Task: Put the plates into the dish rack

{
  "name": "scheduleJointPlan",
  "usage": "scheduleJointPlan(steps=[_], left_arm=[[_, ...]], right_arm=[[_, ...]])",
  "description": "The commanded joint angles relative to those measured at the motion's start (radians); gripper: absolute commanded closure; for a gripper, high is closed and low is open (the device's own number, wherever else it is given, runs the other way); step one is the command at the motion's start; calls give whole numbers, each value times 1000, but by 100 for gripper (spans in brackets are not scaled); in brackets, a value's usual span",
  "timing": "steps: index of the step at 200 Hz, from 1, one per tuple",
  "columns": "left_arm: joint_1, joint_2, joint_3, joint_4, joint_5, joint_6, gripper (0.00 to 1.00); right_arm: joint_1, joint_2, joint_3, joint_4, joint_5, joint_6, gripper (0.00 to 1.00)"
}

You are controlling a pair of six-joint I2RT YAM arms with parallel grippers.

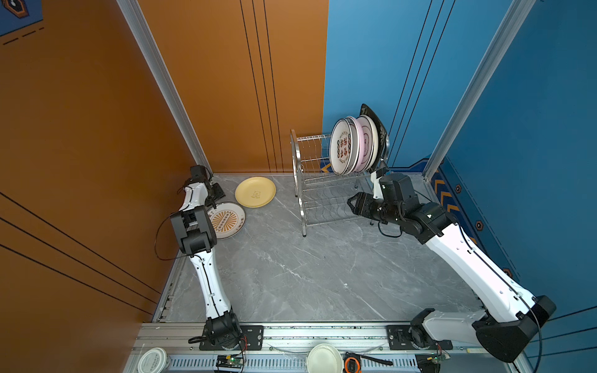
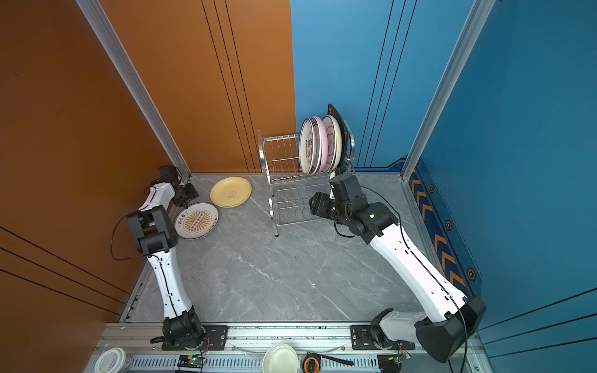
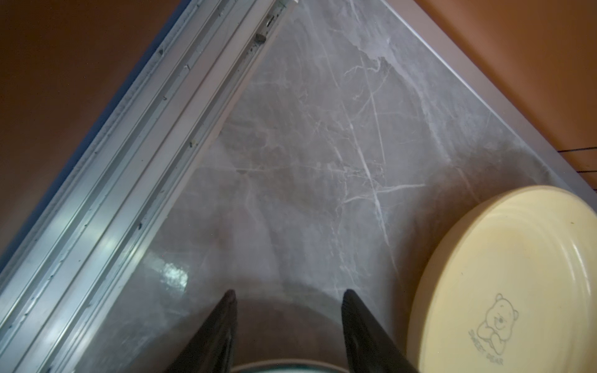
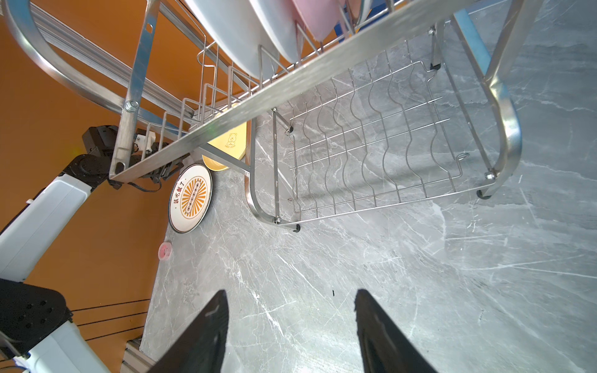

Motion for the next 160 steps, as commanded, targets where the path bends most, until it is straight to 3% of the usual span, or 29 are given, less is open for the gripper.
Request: scheduleJointPlan(steps=[1,67,118,160], left_arm=[[-2,46,83,-61,-25,10,46],[-5,62,83,-135,10,20,46],[-17,-73,-98,-135,69,20,46],[-31,-226,-352,-134,113,11,46]], right_arm=[[13,-5,15,-9,21,16,37],[19,10,20,11,20,21,37],[18,14,10,46,5,20,37],[17,-9,-30,82,-15,18,37]])
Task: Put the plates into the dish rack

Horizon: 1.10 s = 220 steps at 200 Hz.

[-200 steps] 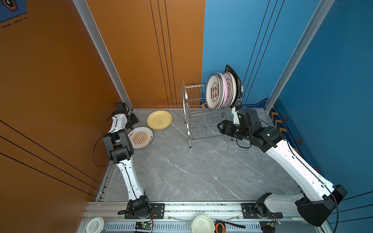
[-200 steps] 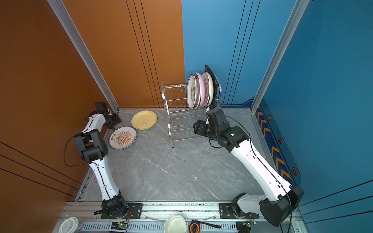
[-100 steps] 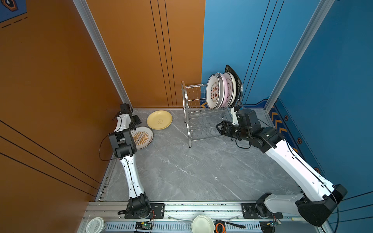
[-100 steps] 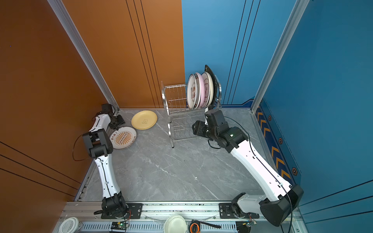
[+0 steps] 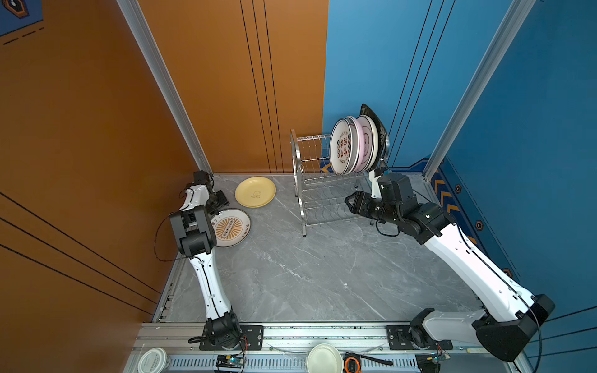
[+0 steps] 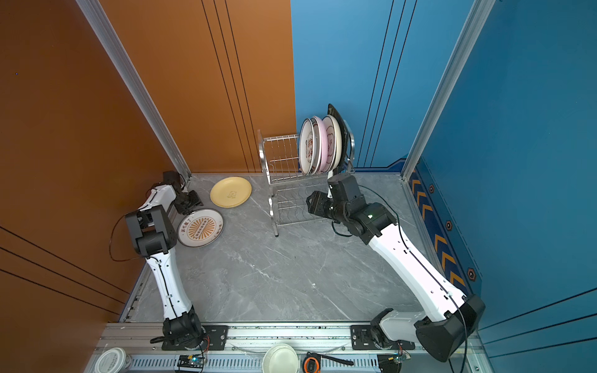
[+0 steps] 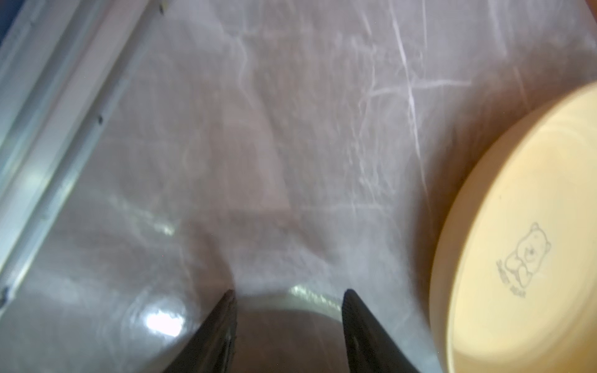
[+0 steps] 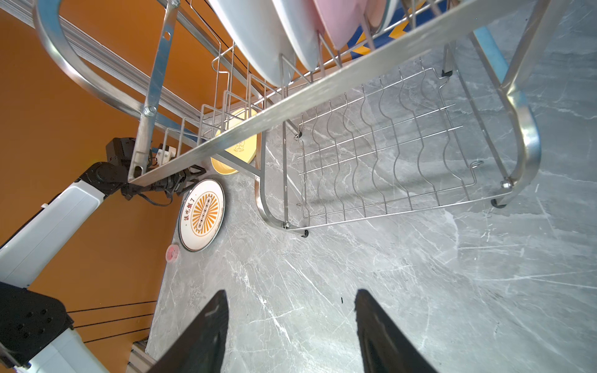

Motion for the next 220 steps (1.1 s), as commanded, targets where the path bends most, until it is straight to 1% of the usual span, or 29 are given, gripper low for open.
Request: scheduleJointPlan(steps=[1,32,54,120,143,151,153,162,188,193,195,197,209,215,220], left_arm=[[-18,-94,-124,-52,55,12,46],[-65,-206,-311,-50,62,34,46],[-98,-283,-424,-48,79,37,44],[-209,-559,-788,-26,146,-18,43],[-236,-649,-875,-25,177,-28,41],[-234,-687,-887,-25,182,-30,39],[-231,-697,-910,-23,183,-30,38],[-218,-744,-936,-22,193,-32,33],[-145,-876,-993,-24,251,-29,16],[-130,-902,-1009,-24,256,-30,15],[-124,-911,-1015,-24,257,-30,11],[-118,-919,-1022,-25,258,-32,9],[-82,-971,-1066,-31,266,-45,2],[-67,-995,-1089,-32,271,-54,0],[-57,-1014,-1109,-32,271,-61,2]], right_arm=[[4,-14,-29,37,-18,12,37],[0,-49,-88,72,-37,18,36],[-6,-78,-128,89,-55,25,36],[-51,-162,-206,105,-99,20,36],[-64,-187,-236,110,-114,22,36],[-68,-193,-245,110,-121,23,36],[-69,-193,-248,110,-122,23,36],[-71,-198,-259,110,-135,26,36],[-76,-204,-279,108,-164,28,35],[-77,-203,-281,109,-172,27,35],[-78,-202,-282,108,-174,26,35],[-78,-202,-282,108,-177,27,35],[-81,-198,-284,108,-191,24,35],[-83,-195,-284,110,-199,22,35],[-84,-194,-284,108,-204,21,35]])
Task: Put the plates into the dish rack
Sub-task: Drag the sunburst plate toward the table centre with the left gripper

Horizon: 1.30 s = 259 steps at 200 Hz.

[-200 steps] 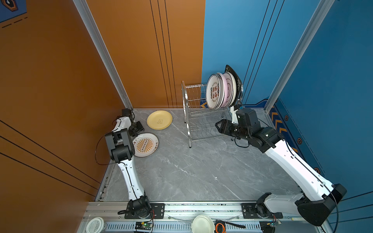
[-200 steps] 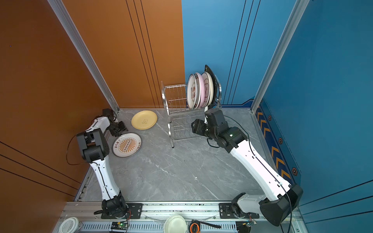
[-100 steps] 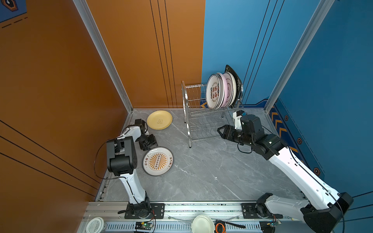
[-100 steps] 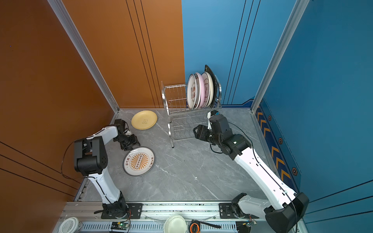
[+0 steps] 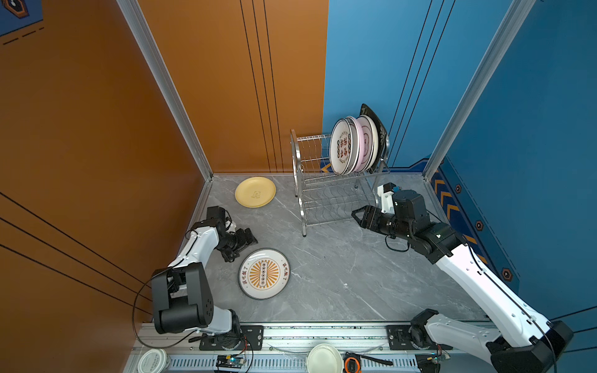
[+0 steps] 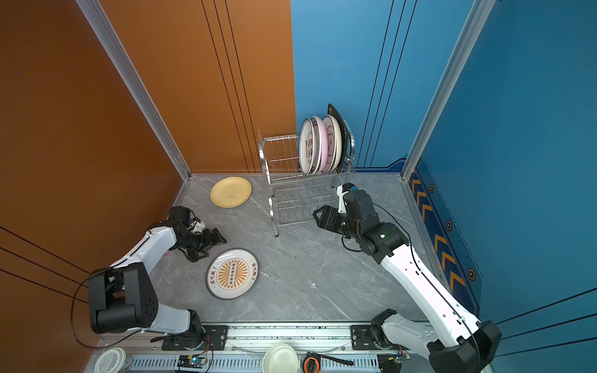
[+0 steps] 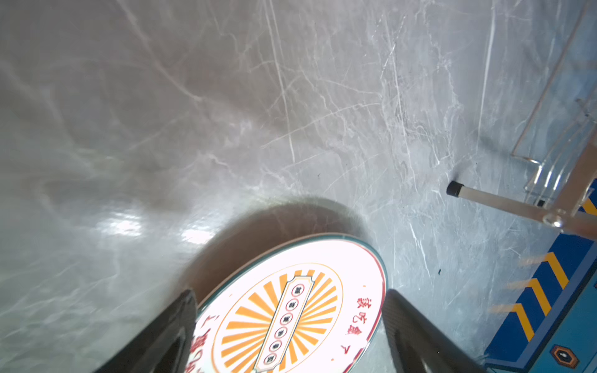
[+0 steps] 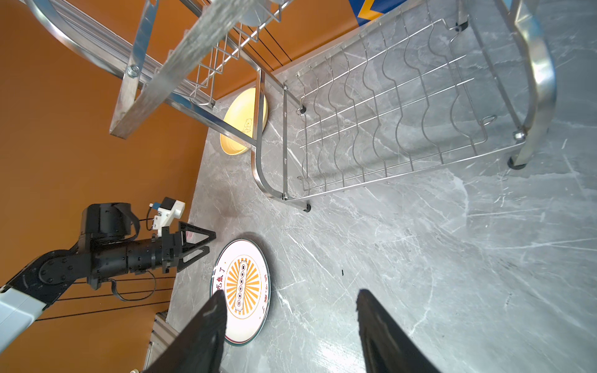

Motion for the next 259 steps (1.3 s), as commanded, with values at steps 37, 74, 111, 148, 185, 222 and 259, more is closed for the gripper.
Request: scheduleJointPlan(steps=[37,74,111,148,185,222,259], left_arm=[[53,-146,-134,-25,-6,-50,2],[58,-72,-131,-27,-9,-32,2],[0,-25,-121,-29,-6,-11,2],[-96,22,-116,-28,29,-8,1],[-249,41,-100,-27,79,-12,0],[-384,68,-89,29,137,-23,0],[-395,28,-145,123,174,-84,2]], right_arm=[[-16,0,-17,19,-86,-8,34],[-30,4,-18,27,-119,-21,33],[-52,-34,-39,27,-126,-24,33],[-81,-94,-85,26,-133,-8,32],[-100,-119,-116,24,-152,-1,32],[-103,-107,-131,24,-176,-7,32],[-105,-83,-139,26,-213,-20,31]])
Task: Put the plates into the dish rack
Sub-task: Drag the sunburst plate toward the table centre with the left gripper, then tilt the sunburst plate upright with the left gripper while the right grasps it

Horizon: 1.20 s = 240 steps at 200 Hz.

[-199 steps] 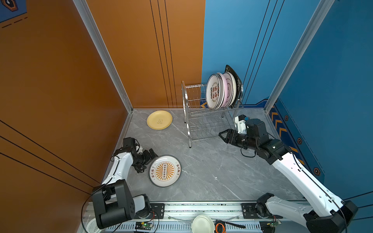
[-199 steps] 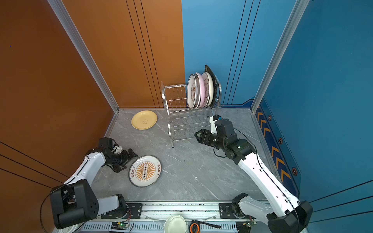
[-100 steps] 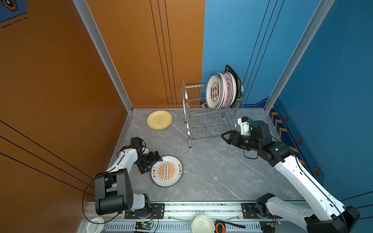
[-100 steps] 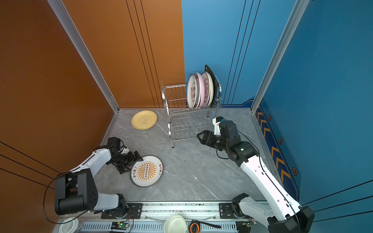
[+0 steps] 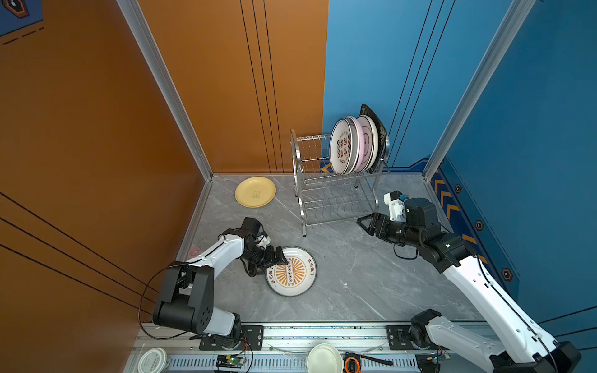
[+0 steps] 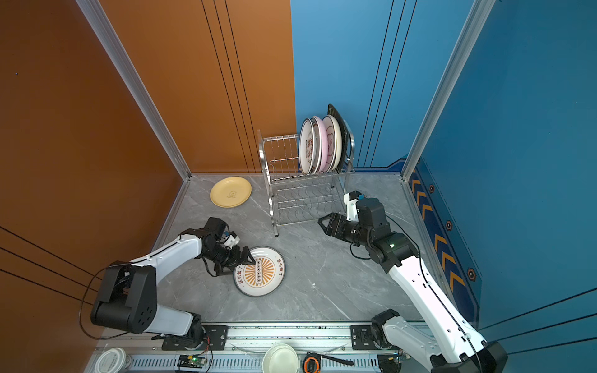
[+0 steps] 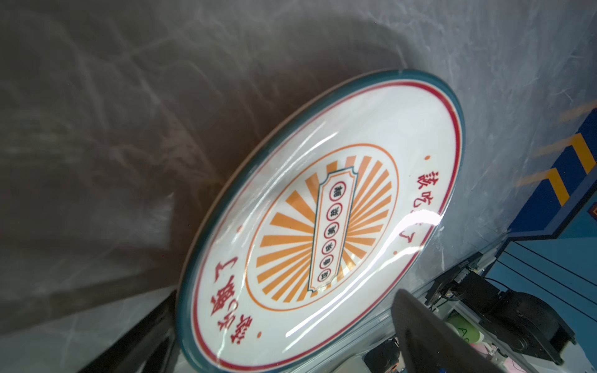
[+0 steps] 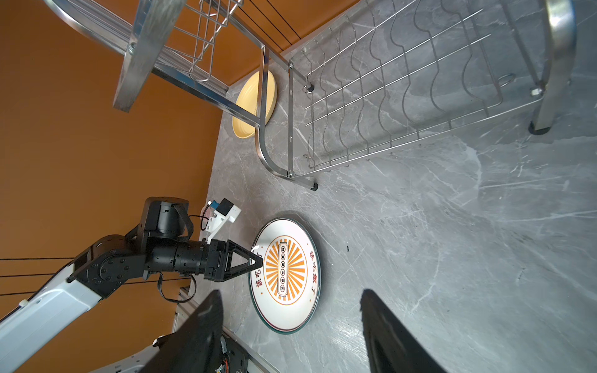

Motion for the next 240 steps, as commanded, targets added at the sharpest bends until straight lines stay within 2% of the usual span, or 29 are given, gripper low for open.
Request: scheduleJointPlan(steps=[1,70,74,132,189,229,240], left_arm=[[8,-30,-38,75,55,-44,2],[27,-119,-231,255,61,-177,13],[26,-119,-237,267,61,-186,18],[11,-169,-306,336,37,-235,38],[-36,-166,-328,354,18,-233,78],[-70,-154,-327,354,21,-229,99],[-75,-160,-326,351,24,-232,100]], right_arm=[[-7,17,-22,11,-40,-17,31],[-10,29,-40,27,-86,-33,31],[-10,30,-42,28,-89,-33,31],[-22,30,-67,36,-121,-45,30],[-41,31,-94,40,-153,-57,30],[-51,32,-113,45,-168,-64,30],[-52,32,-120,48,-172,-64,30]])
